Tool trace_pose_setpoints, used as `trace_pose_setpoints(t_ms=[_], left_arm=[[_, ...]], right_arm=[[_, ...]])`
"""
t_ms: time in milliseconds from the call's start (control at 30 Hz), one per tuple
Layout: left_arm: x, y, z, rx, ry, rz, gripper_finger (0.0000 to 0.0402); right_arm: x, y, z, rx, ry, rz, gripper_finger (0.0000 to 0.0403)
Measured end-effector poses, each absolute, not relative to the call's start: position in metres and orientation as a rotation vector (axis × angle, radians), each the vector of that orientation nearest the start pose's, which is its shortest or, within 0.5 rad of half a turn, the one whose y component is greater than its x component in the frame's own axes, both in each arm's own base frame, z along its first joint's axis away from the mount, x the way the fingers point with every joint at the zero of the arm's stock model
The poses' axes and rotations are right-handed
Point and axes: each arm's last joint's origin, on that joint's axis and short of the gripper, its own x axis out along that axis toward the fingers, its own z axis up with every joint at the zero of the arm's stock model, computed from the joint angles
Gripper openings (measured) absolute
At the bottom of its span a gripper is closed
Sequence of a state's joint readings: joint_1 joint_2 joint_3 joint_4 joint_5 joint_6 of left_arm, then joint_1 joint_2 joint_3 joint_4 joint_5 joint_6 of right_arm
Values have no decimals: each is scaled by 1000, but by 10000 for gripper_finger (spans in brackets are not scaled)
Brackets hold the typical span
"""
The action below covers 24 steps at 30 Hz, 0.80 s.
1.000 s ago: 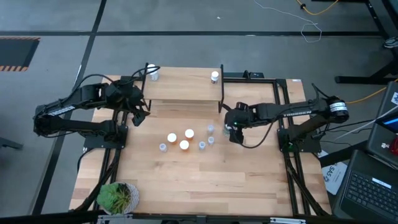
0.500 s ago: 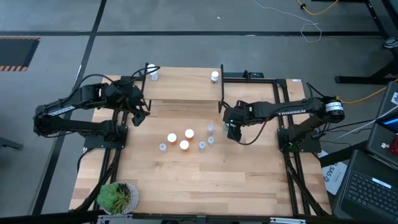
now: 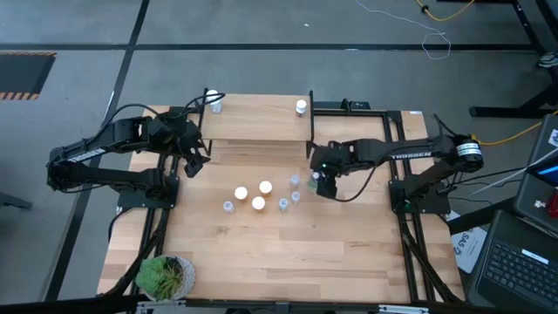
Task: Pick and place medicine bottles onto shelf by color
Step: Put the green pill bottle on the shelf
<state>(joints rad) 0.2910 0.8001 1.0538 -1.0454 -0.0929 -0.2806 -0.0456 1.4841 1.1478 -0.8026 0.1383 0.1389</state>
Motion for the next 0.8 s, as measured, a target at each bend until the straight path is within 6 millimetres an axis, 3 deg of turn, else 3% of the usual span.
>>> trace_pose_setpoints(t_ms=[267, 500, 667, 800], left_arm=[[120, 39, 344, -338, 738, 474, 271], [120, 39, 344, -330, 737, 491, 271], [119, 40, 344, -316, 734, 524, 271], [120, 40, 344, -316, 734, 523, 271]], right_arm=[[307, -15, 347, -137, 860, -115, 229], [319, -36, 408, -419, 514, -233, 229], [329, -63, 417, -500, 395, -298, 229], [336, -90, 403, -483, 464, -353, 229]])
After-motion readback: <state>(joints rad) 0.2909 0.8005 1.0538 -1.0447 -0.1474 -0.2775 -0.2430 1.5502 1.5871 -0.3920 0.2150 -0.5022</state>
